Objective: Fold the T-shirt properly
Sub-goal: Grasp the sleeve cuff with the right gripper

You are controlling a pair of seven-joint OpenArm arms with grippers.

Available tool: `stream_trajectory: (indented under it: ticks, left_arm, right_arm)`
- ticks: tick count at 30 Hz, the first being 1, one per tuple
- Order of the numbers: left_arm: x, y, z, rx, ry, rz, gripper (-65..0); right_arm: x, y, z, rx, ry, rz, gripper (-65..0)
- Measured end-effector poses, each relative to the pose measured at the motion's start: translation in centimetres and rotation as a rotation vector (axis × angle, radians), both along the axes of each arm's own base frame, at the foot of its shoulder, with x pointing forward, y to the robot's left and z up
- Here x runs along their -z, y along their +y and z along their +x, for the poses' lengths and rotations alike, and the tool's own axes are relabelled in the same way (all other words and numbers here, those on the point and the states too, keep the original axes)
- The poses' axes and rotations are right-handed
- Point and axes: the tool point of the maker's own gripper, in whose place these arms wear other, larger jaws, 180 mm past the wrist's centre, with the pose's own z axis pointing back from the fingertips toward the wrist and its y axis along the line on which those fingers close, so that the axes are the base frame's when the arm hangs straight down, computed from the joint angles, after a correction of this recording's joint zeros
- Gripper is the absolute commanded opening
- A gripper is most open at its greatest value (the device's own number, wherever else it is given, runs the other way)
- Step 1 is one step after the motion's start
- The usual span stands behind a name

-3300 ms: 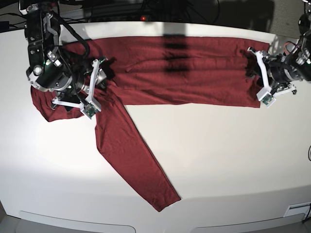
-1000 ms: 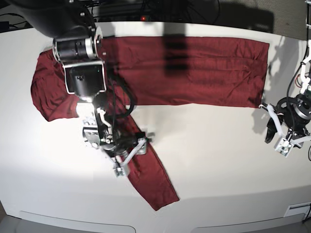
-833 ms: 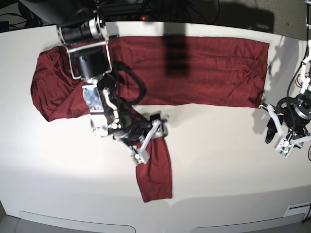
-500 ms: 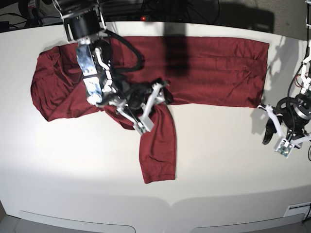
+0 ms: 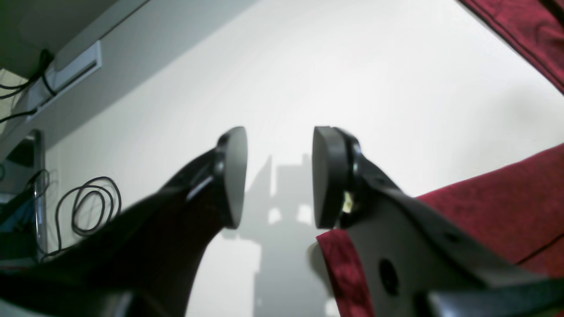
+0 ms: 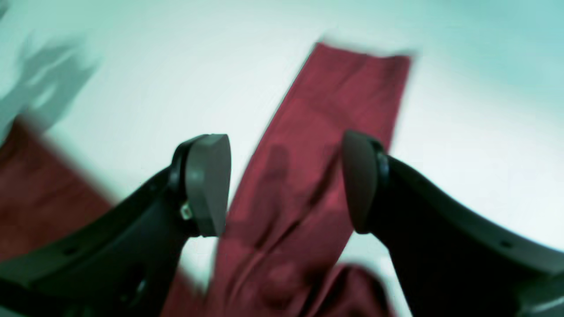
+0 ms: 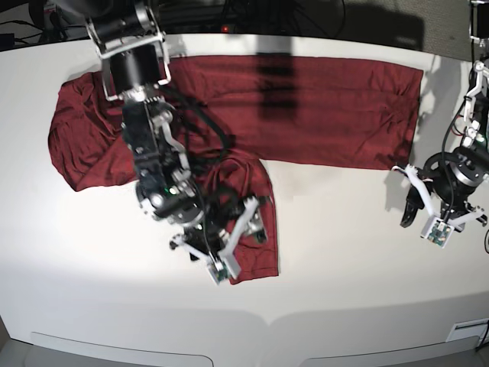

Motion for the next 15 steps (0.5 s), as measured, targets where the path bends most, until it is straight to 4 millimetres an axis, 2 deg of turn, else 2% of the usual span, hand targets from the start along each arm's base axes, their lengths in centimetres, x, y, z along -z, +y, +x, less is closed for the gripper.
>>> stream_trajectory:
  ticks: [2,5,9,13,15]
  left_arm:
    - [0.0,0.0,0.0,0.001,0.0,-0.003,-40.9]
    - [0.1,0.0,0.0,-0.002,0.006,0.002,-40.9]
    - [0.6,0.4,-0.3,-0.014,0.036,0.015,-40.9]
    - [0.7,0.4,-0.3,-0.014,0.04,0.015,-40.9]
    - [0.7,0.4,-0.3,-0.014,0.04,0.016,-40.9]
  right_arm:
    - [1.0,0.3,1.9,0.036,0.017,-0.015,-26.0]
    - [4.8,-0.3,4.1,0.127,0.102,-0.104,-26.0]
    - [9.2,-1.3,4.6,0.175,0.236,-0.22,-26.0]
    - [9.8,0.0,4.8,0.16,0.275,-0.222,-26.0]
    - [10.4,1.0,4.1,0.147,0.288,-0.21,-26.1]
